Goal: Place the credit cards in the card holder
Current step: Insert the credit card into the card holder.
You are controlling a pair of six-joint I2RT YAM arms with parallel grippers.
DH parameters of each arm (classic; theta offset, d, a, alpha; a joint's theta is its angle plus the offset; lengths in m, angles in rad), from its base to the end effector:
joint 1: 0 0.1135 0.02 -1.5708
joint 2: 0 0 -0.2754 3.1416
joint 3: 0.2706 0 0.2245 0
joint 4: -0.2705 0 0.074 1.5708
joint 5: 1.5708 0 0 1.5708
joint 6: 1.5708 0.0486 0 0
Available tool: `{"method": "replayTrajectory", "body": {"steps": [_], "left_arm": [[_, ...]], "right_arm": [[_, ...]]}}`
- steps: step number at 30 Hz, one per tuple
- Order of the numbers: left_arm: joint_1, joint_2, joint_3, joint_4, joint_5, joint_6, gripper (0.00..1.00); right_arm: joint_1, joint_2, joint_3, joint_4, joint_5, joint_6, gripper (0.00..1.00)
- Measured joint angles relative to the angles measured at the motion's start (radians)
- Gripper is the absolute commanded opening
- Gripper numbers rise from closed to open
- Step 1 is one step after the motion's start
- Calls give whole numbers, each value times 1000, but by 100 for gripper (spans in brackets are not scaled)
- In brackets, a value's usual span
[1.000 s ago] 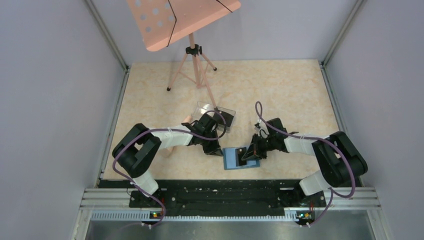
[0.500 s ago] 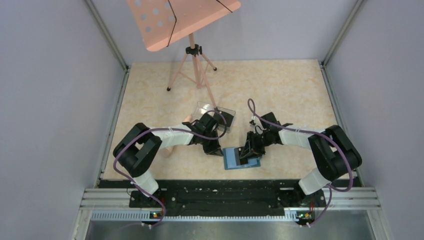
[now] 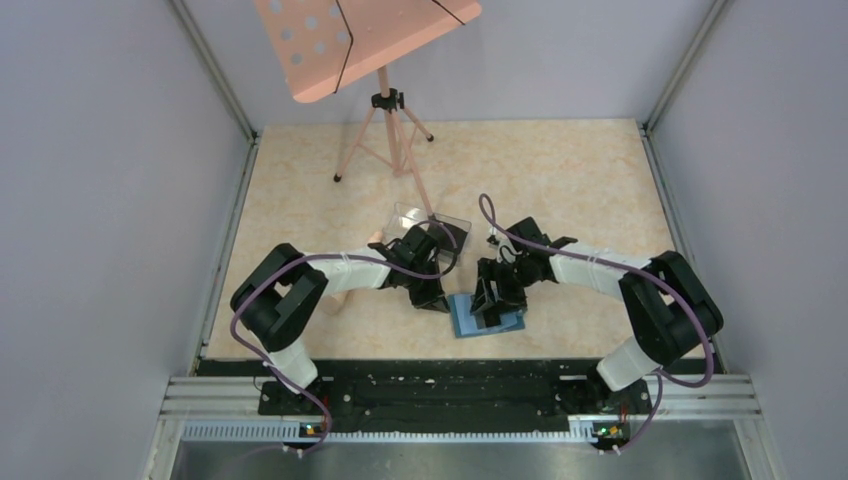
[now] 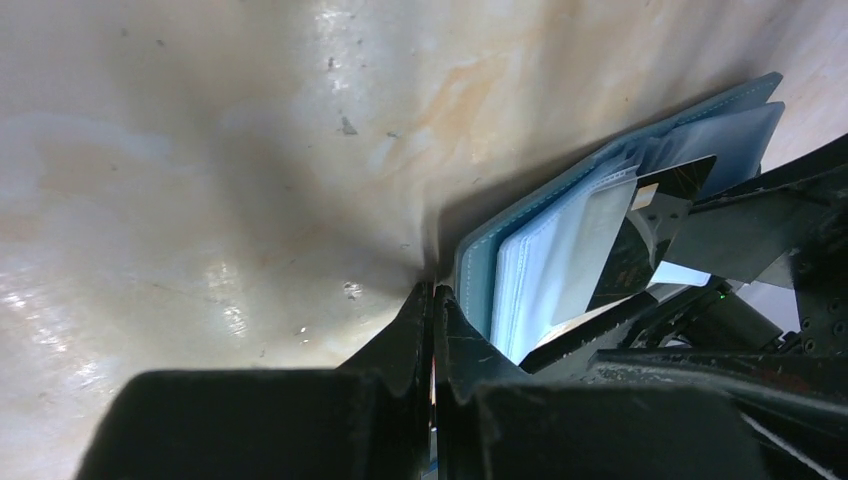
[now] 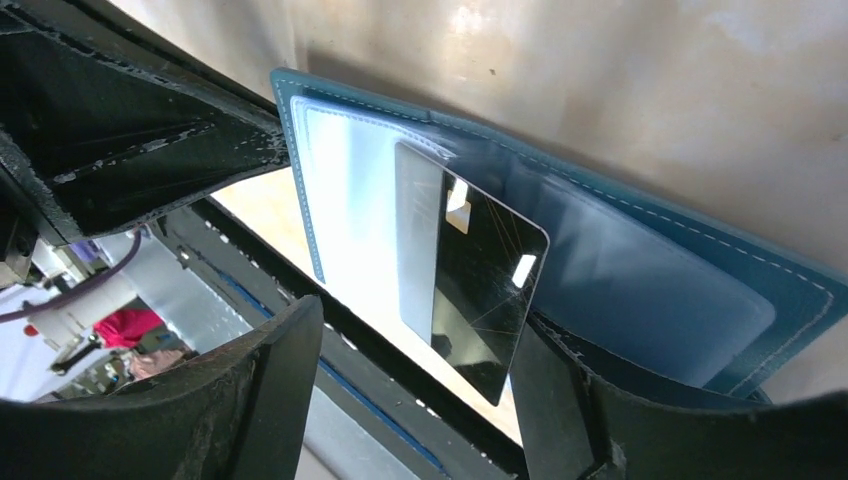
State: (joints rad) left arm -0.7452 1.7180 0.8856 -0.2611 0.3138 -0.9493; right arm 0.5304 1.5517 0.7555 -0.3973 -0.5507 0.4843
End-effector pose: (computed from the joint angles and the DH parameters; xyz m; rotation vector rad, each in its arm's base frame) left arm 0.2144 -0.2183 0.1595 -0.1868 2.9353 -0.8439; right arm 0.2041 0.1491 0.1689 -0.2246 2.9133 0.9912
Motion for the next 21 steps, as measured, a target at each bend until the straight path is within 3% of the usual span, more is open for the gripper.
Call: {"method": "replayTrajectory", "body": {"steps": [5,10,11,16,21], "left_arm": [[-8,21,24,-3,13,6,0],[-15,32,37,-3,18,6,0],[-15,32,37,-3,18,6,0],[-17,35,44,-16,17,6,0],[-18,34,45,-21,12,6,3]], "right_arm": [[24,1,7,10,-5,-25,68],[47,37,5,77,-34,-24,27],[50,56,5,94,-40,-17,24],[53,93,0,140,-75,35,27],[57,91,-2,154,-85,67,54]]}}
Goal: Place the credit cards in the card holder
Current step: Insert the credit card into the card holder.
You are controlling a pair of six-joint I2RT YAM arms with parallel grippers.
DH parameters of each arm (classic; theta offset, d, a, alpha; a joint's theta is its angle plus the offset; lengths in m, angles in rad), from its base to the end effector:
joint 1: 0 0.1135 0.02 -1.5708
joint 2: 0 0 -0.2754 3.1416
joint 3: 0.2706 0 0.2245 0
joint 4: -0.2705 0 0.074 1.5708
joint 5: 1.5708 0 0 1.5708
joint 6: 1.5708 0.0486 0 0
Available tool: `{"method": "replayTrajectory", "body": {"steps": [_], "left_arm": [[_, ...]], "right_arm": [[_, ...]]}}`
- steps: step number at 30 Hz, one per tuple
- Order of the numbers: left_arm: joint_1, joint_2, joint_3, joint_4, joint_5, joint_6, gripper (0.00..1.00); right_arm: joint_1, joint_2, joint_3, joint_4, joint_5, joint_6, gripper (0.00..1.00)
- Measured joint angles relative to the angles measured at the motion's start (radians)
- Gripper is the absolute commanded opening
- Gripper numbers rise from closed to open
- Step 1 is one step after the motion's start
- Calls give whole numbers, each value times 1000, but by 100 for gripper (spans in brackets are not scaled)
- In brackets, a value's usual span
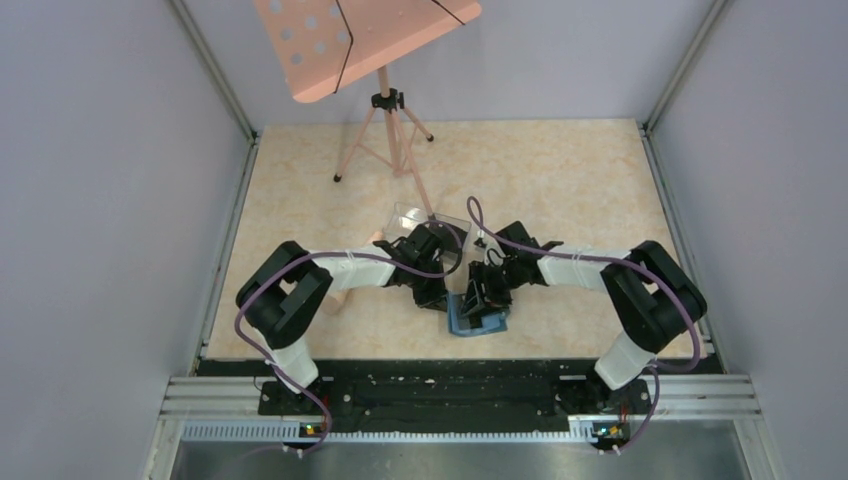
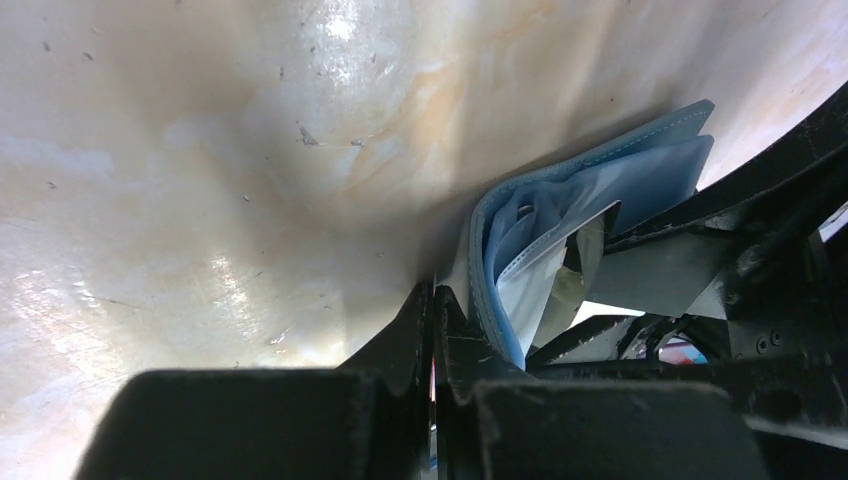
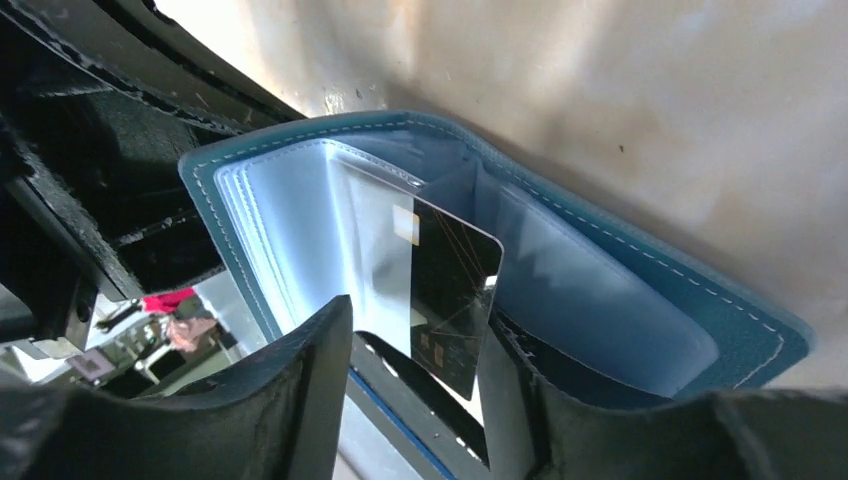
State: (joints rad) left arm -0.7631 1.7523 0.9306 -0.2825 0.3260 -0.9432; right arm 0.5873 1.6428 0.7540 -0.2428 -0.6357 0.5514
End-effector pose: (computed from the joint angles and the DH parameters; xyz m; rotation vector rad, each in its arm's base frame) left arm 0.2169 -0.2290 0.1596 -0.1508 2.9560 -0.8495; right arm 0.2095 0.1741 0.1557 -0.2645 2.8900 1.1504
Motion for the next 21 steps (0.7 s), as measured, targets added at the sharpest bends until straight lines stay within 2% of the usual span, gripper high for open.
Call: {"method": "replayTrajectory", "body": {"steps": [2,6,9,17,21], "left_arm": [[-2,-3,1,-5,-7,2,12],[1,-28,-6,-34,-25,10,40],[23,-76,-41,-49,-24,20,52],[111,-173,-133,-59,20,29,64],[119,-201,-183,2,69,24,64]], "right_arm": [[6,-10,2,0,-2,3,61],[14,-31,13,-19,19,-1,71],[15,-52,15,-36,42,-9,74],[15,-67,15,-56,69,-20,73],[15,-67,15,-57,71,-21,72]]}}
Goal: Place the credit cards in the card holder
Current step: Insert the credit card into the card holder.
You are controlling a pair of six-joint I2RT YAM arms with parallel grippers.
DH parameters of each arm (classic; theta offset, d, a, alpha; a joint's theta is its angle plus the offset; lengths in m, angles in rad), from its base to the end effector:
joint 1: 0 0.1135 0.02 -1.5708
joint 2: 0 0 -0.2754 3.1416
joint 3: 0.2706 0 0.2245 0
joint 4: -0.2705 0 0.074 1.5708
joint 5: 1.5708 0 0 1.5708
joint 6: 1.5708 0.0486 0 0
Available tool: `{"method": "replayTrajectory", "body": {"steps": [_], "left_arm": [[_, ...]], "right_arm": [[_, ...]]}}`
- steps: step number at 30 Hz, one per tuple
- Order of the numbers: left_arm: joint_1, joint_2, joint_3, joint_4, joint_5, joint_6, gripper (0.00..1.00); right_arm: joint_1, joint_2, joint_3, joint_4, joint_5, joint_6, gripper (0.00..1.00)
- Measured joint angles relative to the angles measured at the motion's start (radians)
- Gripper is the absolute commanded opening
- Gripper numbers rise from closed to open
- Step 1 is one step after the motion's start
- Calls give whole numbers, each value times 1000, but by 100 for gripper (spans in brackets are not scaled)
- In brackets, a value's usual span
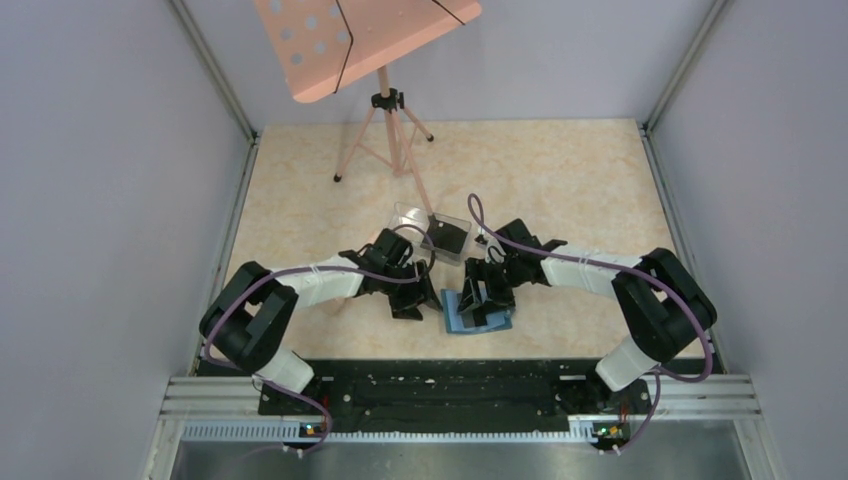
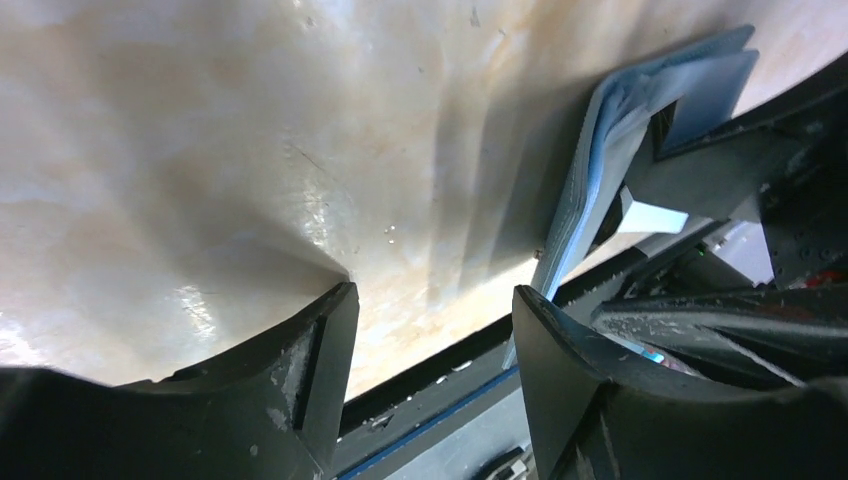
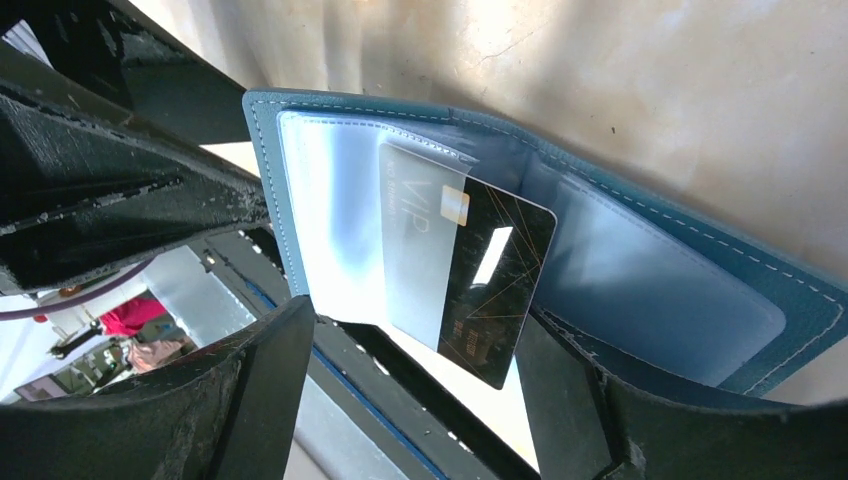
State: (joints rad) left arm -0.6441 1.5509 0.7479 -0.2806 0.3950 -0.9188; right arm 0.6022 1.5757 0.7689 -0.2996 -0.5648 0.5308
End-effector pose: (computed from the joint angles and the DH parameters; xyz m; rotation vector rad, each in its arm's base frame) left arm 0.1996 -0.1732 0.1699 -0.2565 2.9192 -0.9282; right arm 0.2044 0.1720 0.1713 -0.2984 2.8531 1.0639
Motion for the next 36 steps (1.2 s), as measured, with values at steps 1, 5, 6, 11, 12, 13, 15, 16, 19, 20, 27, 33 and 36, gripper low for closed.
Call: {"method": "replayTrajectory", "body": {"steps": [1,5,6,11,12,13,15,16,19,20,27,33,36], "left_arm": [[0,-3,-10,13,14,-3,64],[2,-18,-40,52,40,-7,64],[4,-25,-43,51,36,-7,64],[27,-125,-101,61,25,-19,65],[31,-146,-114,72,24,-23,65],[34,-162,-127,90,26,-30,65],[35,-159,-134,119,34,-39,64],[34,-145,-134,138,40,-43,63],[34,-73,-134,200,63,-54,57],[34,-51,-134,216,70,-59,54],[14,74,-79,277,114,-74,8],[-2,113,-40,274,113,-75,5],[-17,113,-36,281,109,-79,5]], "right_arm": [[0,0,0,0,0,0,72],[0,0,0,0,1,0,73],[0,0,0,0,1,0,73],[0,0,0,0,0,-4,72],[0,0,0,0,0,-4,70],[0,0,0,0,1,-5,68],[0,0,0,0,4,-7,66],[0,0,0,-1,7,-7,66],[0,2,-1,0,9,-7,65],[0,3,-1,0,9,-7,65],[0,10,-2,22,-13,-5,62],[-2,20,-20,73,-49,28,52],[0,29,-30,106,-75,53,46]]}}
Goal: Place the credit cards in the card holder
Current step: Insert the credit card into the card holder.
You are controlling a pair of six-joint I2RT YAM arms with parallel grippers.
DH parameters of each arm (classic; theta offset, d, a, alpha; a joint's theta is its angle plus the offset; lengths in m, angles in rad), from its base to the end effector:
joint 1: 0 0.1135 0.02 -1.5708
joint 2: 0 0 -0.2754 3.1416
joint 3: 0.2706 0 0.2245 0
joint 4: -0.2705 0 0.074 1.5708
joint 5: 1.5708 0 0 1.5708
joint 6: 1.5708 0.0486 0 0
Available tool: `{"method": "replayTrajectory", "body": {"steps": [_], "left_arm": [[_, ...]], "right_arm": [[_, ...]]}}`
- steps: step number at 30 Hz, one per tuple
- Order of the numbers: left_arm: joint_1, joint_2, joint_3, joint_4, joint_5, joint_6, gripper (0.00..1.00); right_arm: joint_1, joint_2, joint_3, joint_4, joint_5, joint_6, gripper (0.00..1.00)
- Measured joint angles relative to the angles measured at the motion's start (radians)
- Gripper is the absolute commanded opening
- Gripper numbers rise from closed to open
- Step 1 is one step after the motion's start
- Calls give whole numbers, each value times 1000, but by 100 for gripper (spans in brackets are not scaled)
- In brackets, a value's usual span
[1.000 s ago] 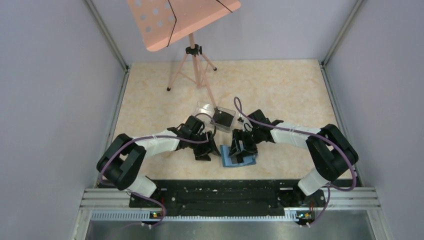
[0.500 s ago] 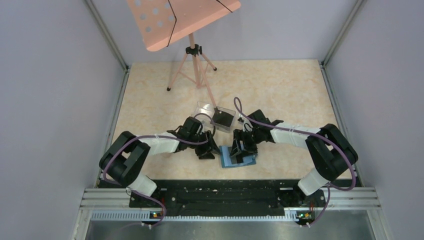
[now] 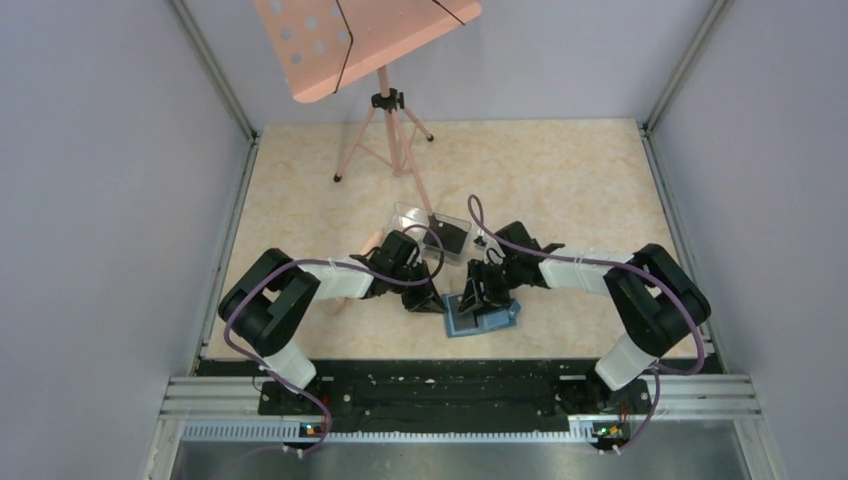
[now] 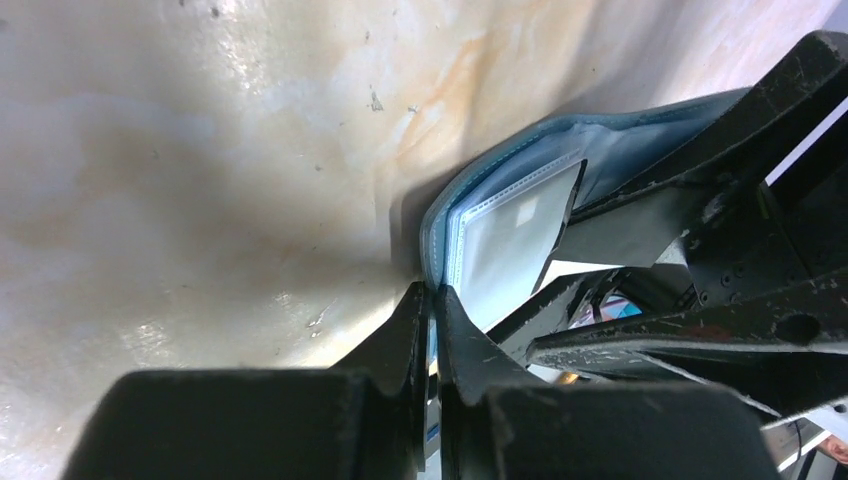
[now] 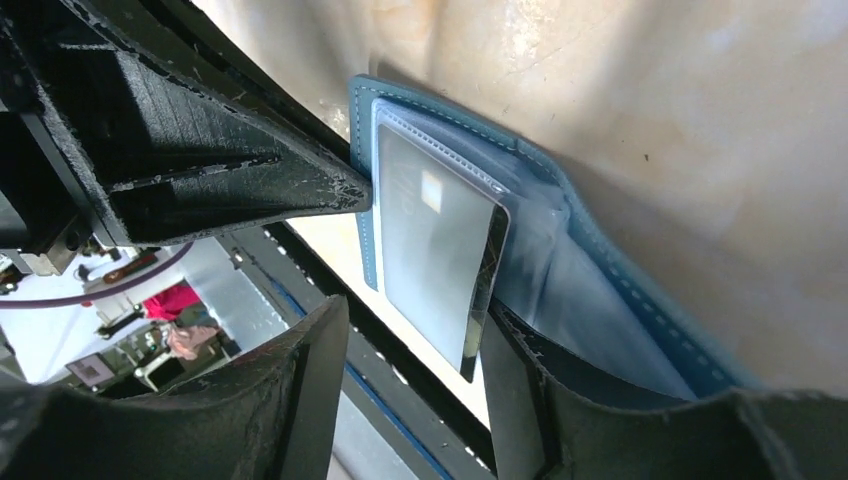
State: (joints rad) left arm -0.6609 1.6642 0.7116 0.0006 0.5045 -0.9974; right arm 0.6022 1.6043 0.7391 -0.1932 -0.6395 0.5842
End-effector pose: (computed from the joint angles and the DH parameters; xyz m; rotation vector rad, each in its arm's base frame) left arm 0.2126 -0.1951 0.1513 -0.2461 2.8535 -1.1699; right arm 0.2066 0.1772 0.1645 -0.2711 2.8297 1.1923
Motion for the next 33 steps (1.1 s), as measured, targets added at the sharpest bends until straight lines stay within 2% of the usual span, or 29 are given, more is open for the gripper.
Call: {"method": "replayTrajectory", "body": {"steps": [3,6,13,18,22,27,33], "left_arm": [[-3,0,0,0,-6,-11,0],[-2,0,-1,0,-9,-23,0],[-16,-55,6,-48,-45,-25,0],[-23,-90,62,-137,-78,8,0],[-23,-91,76,-172,-90,31,0],[-24,-80,93,-213,-106,56,0],[-24,-60,126,-266,-128,89,0]], "right_arm": [[2,12,-11,23,-10,24,40],[2,15,-24,45,-17,47,41],[14,15,11,-13,11,14,64],[27,6,53,-79,65,-42,71],[29,-2,66,-109,98,-71,70],[31,-5,69,-124,126,-90,59],[31,-5,69,-141,153,-101,55]]}}
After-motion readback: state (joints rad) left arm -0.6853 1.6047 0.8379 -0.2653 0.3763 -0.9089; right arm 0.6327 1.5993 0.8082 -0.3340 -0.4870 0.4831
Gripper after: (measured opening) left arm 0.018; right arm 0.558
